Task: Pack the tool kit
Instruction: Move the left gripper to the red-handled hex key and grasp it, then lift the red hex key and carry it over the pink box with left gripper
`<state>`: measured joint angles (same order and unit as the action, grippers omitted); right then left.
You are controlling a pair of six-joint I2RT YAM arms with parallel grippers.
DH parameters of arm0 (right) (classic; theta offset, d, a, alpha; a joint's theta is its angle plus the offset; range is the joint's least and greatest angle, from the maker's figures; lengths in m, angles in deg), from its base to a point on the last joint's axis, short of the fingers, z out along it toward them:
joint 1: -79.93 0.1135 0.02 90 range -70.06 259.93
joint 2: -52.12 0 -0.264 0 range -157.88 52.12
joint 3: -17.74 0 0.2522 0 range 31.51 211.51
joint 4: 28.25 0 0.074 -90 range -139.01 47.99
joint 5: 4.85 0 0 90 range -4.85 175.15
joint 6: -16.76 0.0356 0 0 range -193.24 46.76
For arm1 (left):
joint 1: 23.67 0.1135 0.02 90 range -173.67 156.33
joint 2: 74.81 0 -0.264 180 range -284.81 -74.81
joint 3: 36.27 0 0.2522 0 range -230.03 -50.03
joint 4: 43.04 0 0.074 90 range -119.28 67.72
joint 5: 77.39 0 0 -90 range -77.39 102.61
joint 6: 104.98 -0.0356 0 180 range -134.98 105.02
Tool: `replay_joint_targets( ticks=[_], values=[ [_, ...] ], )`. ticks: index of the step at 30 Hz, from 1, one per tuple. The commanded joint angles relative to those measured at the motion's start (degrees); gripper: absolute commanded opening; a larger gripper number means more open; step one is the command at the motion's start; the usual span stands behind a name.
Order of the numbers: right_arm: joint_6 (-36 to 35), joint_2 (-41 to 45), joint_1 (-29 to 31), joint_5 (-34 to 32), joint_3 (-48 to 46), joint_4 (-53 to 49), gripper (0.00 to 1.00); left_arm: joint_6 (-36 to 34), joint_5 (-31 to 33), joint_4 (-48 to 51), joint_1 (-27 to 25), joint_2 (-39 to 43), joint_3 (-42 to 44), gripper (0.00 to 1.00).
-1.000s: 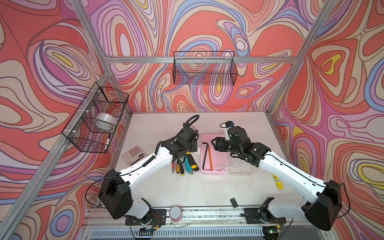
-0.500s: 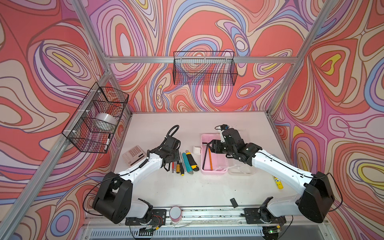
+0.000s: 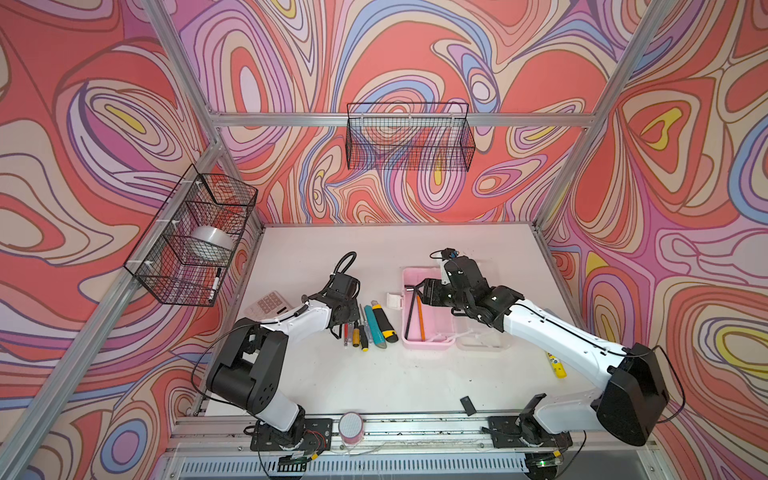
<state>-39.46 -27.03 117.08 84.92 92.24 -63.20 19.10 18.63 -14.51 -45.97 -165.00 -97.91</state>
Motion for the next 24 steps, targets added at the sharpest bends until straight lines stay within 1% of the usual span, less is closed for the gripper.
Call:
replay_joint_targets(
  ticks=[1,9,13,24],
  values=[
    [0.06,-0.23,-0.32,-1.04,-0.35,0.01,0.69,-0.07,0.17,-1.31,0.97,-1.20,0.68,0.24],
    [-0.08,-0.34,-0.28,-1.35,-0.35,-0.17,0.69,0.21,0.08,-1.85,1.58,-3.71,0.27,0.23],
    [-0.07,-0.39,-0.29,-1.61,-0.35,-0.34,0.69,0.36,0.04,-1.60,1.64,-4.95,-0.35,0.20],
    [-0.39,-0.45,-0.30,-2.07,-0.52,0.17,0.69,-0.07,3.13,1.81,1.65,-5.96,-1.50,0.13]
  ],
)
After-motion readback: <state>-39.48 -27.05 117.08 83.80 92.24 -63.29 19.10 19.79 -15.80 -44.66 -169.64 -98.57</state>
